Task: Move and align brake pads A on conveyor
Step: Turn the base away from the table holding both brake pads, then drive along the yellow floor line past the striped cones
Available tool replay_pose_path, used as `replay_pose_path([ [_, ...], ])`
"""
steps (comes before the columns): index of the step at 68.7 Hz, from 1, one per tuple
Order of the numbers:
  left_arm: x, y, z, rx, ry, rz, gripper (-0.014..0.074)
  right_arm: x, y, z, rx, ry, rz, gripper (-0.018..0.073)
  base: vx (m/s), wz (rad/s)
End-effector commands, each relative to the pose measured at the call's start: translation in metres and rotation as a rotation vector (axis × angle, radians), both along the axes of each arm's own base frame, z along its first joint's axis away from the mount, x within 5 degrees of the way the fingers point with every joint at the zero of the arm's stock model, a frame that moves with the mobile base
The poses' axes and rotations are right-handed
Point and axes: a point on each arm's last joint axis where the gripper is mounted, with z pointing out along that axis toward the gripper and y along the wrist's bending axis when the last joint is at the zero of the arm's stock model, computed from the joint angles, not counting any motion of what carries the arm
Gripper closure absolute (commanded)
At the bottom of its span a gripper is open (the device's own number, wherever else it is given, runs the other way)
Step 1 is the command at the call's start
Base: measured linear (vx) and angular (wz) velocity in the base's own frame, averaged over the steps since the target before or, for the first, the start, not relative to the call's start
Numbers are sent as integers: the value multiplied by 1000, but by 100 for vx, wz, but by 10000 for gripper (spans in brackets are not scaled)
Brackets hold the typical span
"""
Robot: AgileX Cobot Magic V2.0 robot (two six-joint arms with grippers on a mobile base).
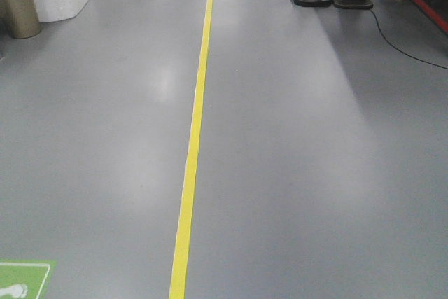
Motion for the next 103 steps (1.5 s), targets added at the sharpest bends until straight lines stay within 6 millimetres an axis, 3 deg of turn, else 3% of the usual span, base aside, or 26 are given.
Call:
replay_pose_path([
  [1,4,-1,18,-33,-117,5,602,2,0,16,2,-106,2,566,49,-1],
  [103,4,-1,18,-33,-118,5,602,2,0,16,3,-107,2,566,60,-1],
])
